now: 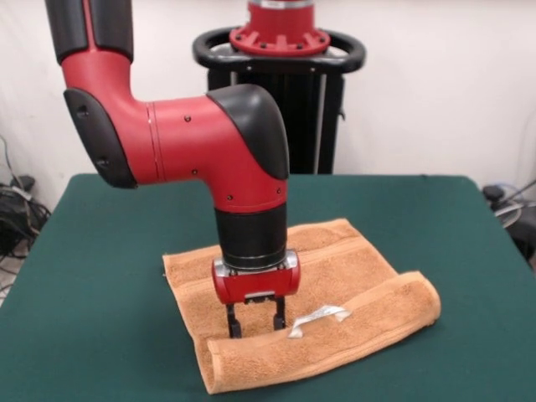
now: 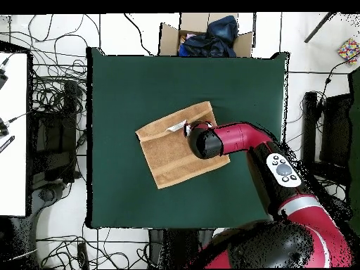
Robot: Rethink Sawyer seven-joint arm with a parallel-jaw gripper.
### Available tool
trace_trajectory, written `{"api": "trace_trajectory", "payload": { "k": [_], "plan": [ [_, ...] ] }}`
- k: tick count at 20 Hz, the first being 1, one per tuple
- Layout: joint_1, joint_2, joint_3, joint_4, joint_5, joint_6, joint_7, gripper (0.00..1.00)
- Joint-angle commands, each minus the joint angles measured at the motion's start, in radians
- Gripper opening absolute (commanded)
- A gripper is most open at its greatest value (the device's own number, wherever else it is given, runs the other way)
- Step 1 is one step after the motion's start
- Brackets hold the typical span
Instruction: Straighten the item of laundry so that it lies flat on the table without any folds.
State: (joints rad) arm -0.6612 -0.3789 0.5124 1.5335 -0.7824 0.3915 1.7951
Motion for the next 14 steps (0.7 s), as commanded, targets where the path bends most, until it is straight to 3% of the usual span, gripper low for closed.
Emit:
{"api": "trace_trajectory", "payload": {
  "k": [1, 7, 14],
  "plan": [
    [0.041, 0.060, -0.007, -0.066, -0.003, -0.051, 0.040, 1.00],
    [0.013, 0.043, -0.001, -0.055, -0.002, -0.027, 0.007, 1.00],
    [0.065, 0.022, -0.019, -0.040, 0.015, -0.044, 0.080, 1.00]
  ]
}}
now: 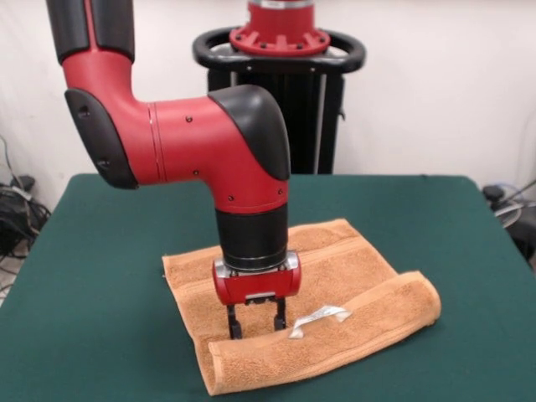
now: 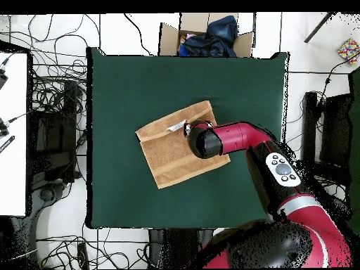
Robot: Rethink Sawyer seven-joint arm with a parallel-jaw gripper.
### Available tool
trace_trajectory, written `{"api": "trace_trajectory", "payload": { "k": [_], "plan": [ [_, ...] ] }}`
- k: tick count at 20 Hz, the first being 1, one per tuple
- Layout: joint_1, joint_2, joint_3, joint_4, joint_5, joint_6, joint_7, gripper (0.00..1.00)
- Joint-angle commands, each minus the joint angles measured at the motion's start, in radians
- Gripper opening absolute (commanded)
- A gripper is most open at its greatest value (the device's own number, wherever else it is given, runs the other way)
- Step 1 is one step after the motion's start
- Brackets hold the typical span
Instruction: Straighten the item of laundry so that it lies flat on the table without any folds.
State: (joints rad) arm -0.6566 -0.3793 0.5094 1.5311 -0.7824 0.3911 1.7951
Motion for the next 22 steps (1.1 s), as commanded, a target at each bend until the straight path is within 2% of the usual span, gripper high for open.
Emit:
{"api": "trace_trajectory", "payload": {
  "k": [1, 9, 14, 22],
  "plan": [
    [0.070, 0.018, -0.019, -0.038, 0.021, -0.040, 0.090, 1.00],
    [0.109, 0.007, -0.069, -0.040, 0.049, -0.062, 0.159, 1.00],
    [0.157, 0.048, -0.142, -0.041, 0.125, -0.125, 0.311, 1.00],
    [0.231, 0.002, -0.204, -0.011, 0.259, -0.108, 0.291, 1.00]
  ]
}}
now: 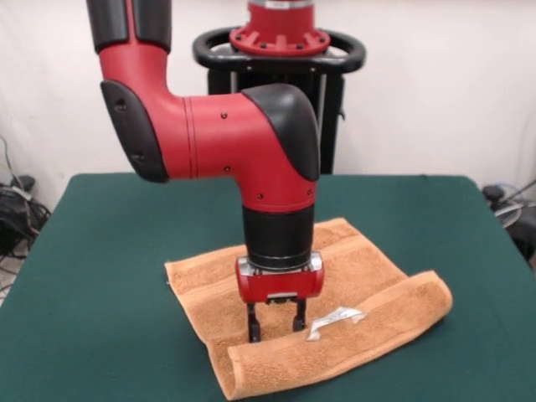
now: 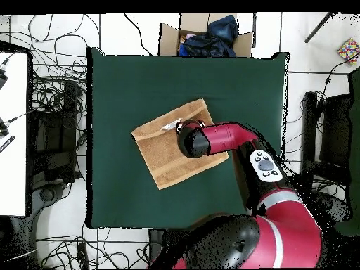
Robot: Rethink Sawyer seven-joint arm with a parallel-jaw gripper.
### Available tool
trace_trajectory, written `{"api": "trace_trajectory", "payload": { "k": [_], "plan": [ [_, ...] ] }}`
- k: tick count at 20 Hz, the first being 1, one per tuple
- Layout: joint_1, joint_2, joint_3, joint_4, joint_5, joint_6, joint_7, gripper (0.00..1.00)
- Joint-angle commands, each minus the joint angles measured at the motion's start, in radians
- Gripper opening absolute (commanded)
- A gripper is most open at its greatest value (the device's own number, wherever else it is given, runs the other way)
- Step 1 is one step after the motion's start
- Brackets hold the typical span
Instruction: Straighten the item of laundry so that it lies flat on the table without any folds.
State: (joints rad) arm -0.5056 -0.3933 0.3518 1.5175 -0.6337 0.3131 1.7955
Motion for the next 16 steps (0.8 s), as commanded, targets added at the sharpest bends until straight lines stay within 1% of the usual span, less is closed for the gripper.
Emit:
{"api": "trace_trajectory", "payload": {
  "k": [1, 3, 5, 7, 11, 13, 16],
  "plan": [
    [0.083, 0.017, -0.051, 0.006, 0.124, -0.037, 0.285, 1.00],
    [0.089, 0.017, -0.059, 0.016, 0.139, -0.063, 0.278, 1.00],
    [0.081, 0.018, -0.034, 0.027, 0.144, -0.103, 0.240, 1.00],
    [0.070, -0.002, -0.003, 0.063, 0.154, -0.126, 0.215, 1.00],
    [-0.020, 0.029, 0.145, 0.149, 0.177, -0.157, 0.141, 1.00],
    [-0.037, 0.046, 0.183, 0.167, 0.185, -0.167, 0.129, 1.00],
    [-0.005, 0.047, 0.171, 0.168, 0.200, -0.190, 0.156, 1.00]
  ]
}}
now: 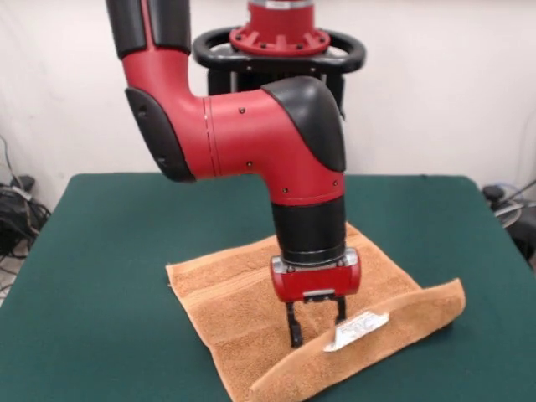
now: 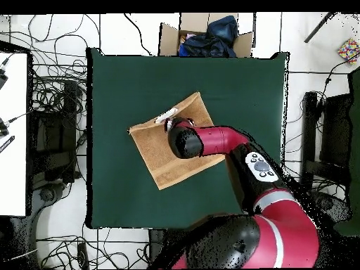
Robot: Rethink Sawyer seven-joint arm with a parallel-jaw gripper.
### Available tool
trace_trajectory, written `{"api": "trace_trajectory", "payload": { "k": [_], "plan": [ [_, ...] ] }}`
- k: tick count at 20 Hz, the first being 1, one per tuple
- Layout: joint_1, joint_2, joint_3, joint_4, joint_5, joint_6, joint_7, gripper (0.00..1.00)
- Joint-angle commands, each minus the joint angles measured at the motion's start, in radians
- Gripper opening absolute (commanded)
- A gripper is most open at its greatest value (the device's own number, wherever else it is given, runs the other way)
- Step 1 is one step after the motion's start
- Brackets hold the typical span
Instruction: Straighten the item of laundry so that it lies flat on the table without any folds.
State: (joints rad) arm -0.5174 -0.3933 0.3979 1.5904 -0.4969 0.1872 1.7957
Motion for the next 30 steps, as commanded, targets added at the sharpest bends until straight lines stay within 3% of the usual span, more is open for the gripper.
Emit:
{"api": "trace_trajectory", "payload": {
  "k": [1, 11, 18, 23, 30],
  "plan": [
    [0.020, 0.045, 0.114, 0.096, 0.070, -0.075, 0.167, 1.00],
    [0.158, 0.086, 0.043, 0.047, 0.137, -0.208, 0.227, 1.00],
    [0.299, 0.023, -0.143, 0.023, 0.206, -0.199, 0.223, 1.00],
    [0.267, -0.050, -0.242, 0.062, 0.137, -0.148, 0.121, 1.00],
    [0.215, -0.166, -0.283, 0.095, 0.056, -0.067, 0.007, 1.00]
  ]
}}
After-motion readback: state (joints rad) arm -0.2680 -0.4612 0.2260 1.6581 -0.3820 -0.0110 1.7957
